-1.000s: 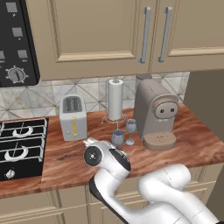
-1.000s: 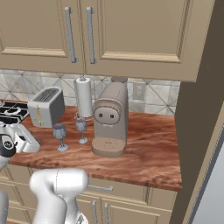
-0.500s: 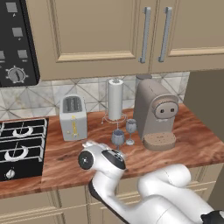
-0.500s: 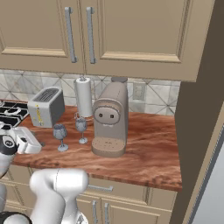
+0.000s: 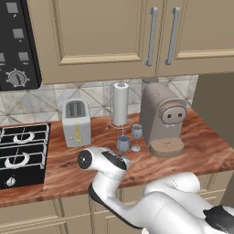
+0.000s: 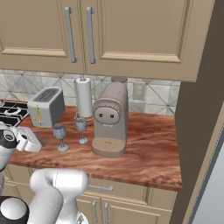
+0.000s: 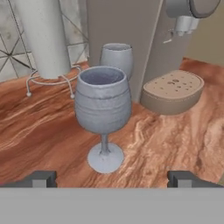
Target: Retrieve the wine glasses from the counter and place one next to each plate.
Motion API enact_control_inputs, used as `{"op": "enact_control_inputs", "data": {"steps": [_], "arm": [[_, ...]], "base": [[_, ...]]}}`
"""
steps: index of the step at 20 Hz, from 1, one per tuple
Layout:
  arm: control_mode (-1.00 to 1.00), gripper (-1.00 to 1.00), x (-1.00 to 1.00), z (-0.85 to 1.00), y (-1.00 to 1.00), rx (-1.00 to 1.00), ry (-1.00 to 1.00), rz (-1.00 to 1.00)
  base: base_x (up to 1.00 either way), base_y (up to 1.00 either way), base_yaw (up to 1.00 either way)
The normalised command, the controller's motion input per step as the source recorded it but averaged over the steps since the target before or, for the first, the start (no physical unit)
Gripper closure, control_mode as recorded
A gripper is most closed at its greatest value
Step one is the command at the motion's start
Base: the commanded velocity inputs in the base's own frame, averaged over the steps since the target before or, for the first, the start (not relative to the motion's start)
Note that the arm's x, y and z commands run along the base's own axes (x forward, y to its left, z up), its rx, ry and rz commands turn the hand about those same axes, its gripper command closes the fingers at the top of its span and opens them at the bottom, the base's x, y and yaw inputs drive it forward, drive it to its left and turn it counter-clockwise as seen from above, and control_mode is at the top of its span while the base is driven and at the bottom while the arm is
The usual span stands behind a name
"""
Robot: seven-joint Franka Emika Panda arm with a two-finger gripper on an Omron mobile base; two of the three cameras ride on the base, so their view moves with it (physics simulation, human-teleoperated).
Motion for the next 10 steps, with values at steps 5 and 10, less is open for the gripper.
{"op": "enact_control_inputs", "data": {"steps": [5,10], "arm": [[-1.0,-1.0,0.0,0.0,0.0,-0.09,0.11,0.0],[-1.0,-1.0,0.0,-0.03,0.0,-0.11,0.06,0.0]], "base": [[0.0,0.0,0.0],[0.0,0.0,0.0]]}}
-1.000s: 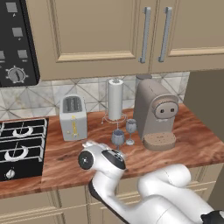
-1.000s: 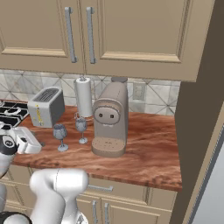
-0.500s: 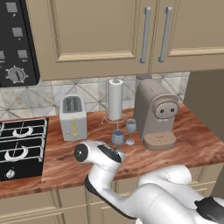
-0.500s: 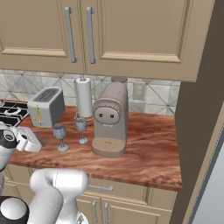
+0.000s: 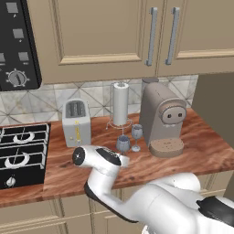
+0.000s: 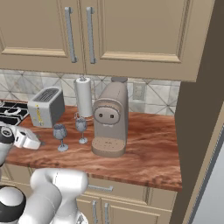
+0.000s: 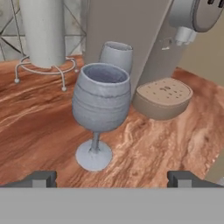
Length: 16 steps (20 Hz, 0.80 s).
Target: Retrieve the wine glasses from the counter and place one next to each plate.
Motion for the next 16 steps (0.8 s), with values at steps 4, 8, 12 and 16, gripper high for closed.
{"op": "enact_control_inputs", "data": {"steps": [4,8,12,16], "arm": [[-1.0,-1.0,0.0,-0.07,-0.02,-0.05,0.0,0.0],[-1.0,-1.0,0.0,-0.15,0.0,0.0,-0.03,0.01],[-1.0,-1.0,0.0,-0.22,-0.08,0.0,-0.16,0.01],[-1.0,-1.0,0.03,-0.25,-0.14,0.0,-0.15,0.0]], "base": [[0.0,0.0,0.0],[0.0,0.0,0.0],[0.0,0.0,0.0],[0.0,0.0,0.0]]}}
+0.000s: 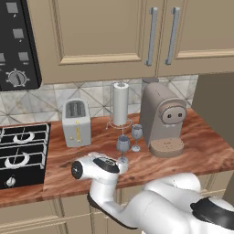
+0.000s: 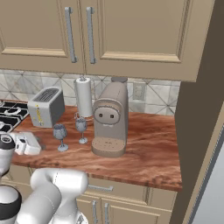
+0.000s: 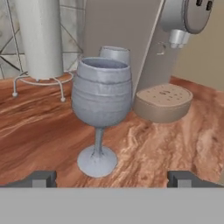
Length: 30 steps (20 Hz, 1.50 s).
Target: Retrieve the wine glasses from the counter and place one next to each plate.
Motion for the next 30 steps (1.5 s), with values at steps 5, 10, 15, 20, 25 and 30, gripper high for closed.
{"op": "enact_control_inputs", "data": {"steps": [5,10,15,20,25,30], "arm": [[-1.0,-1.0,0.1,-0.14,-0.14,0.0,-0.07,0.0],[-1.0,-1.0,0.15,0.0,-0.01,0.0,0.0,0.0],[-1.0,-1.0,0.19,0.0,0.02,0.0,0.0,-0.01],[-1.0,-1.0,0.15,0.0,-0.01,0.0,0.01,0.0],[-1.0,-1.0,0.07,-0.09,-0.03,0.0,0.0,0.0],[-1.0,-1.0,0.18,-0.12,-0.01,0.0,0.01,0.0]], "base": [[0.0,0.0,0.0],[0.0,0.0,0.0],[0.0,0.0,0.0],[0.0,0.0,0.0],[0.0,0.0,0.0],[0.0,0.0,0.0]]}}
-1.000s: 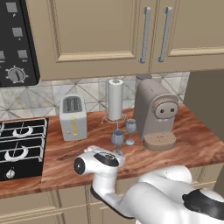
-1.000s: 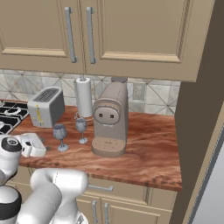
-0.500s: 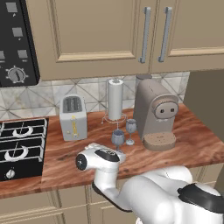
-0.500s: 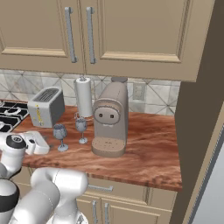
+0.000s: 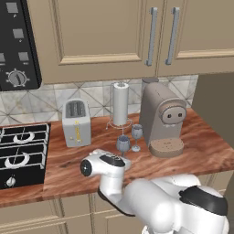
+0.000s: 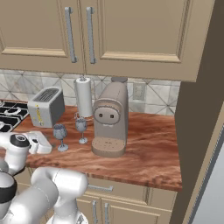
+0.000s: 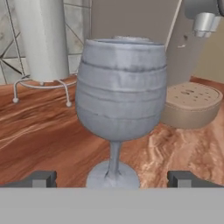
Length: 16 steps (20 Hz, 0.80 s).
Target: Retrieve the wine glasses from the counter and place one next to each plate.
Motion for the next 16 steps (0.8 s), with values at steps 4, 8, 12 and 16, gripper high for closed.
{"op": "enact_control_inputs", "data": {"steps": [4,8,12,16], "arm": [[-1.0,-1.0,0.23,-0.04,0.0,0.0,0.0,0.0],[-1.0,-1.0,0.13,-0.01,0.0,0.0,0.0,0.0],[-1.0,-1.0,0.02,0.0,-0.08,0.0,0.0,0.0],[-1.0,-1.0,0.0,-0.03,-0.05,0.0,0.0,0.0]], "base": [[0.0,0.0,0.0],[0.0,0.0,0.0],[0.0,0.0,0.0],[0.0,0.0,0.0]]}}
